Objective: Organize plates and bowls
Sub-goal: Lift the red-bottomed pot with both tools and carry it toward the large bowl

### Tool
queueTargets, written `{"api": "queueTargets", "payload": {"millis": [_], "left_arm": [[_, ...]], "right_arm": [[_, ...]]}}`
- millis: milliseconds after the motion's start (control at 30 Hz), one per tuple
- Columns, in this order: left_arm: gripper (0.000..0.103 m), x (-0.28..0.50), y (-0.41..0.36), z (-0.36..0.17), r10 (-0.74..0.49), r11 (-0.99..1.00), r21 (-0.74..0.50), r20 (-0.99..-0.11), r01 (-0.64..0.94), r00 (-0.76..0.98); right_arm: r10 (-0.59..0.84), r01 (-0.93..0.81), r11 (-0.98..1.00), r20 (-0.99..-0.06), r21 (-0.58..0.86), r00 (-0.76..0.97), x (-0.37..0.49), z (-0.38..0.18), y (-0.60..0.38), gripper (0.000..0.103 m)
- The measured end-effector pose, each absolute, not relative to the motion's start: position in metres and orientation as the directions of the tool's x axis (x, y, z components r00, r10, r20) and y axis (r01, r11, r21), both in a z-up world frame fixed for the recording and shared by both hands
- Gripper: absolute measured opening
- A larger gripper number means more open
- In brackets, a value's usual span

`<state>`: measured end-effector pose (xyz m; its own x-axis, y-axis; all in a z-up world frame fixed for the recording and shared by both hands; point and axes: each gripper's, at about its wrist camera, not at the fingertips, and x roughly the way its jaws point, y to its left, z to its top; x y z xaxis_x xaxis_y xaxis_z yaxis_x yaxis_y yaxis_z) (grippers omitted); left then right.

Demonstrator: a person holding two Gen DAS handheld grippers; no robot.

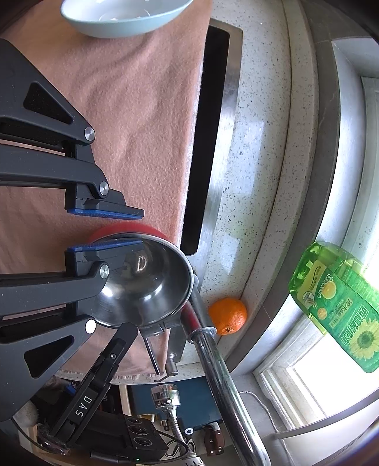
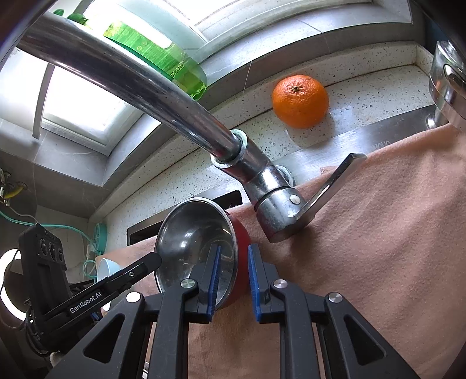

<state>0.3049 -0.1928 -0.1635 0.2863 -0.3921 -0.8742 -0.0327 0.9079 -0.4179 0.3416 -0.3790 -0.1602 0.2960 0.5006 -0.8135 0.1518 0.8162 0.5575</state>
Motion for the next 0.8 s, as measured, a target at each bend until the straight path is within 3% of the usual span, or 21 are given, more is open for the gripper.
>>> {"api": "queueTargets", "payload": {"millis": [233, 800], "left_arm": [[0.009, 0.304, -0.195, -0.164, -0.391, 0.91, -0.415, -0.875, -0.024, 0.286], [0.007, 0.298, -0.196, -0.153, -0.379, 0.917, -0.399, -0.874, -0.002, 0.304]], "right_arm": [[0.513, 0.152, 0.807, -0.804, 0.571, 0.3, 0.341, -0.159, -0.375, 0.007], [0.493, 0.163, 0.818, -0.818, 0.552, 0.297, 0.337, -0.159, -0.372, 0.006]]}}
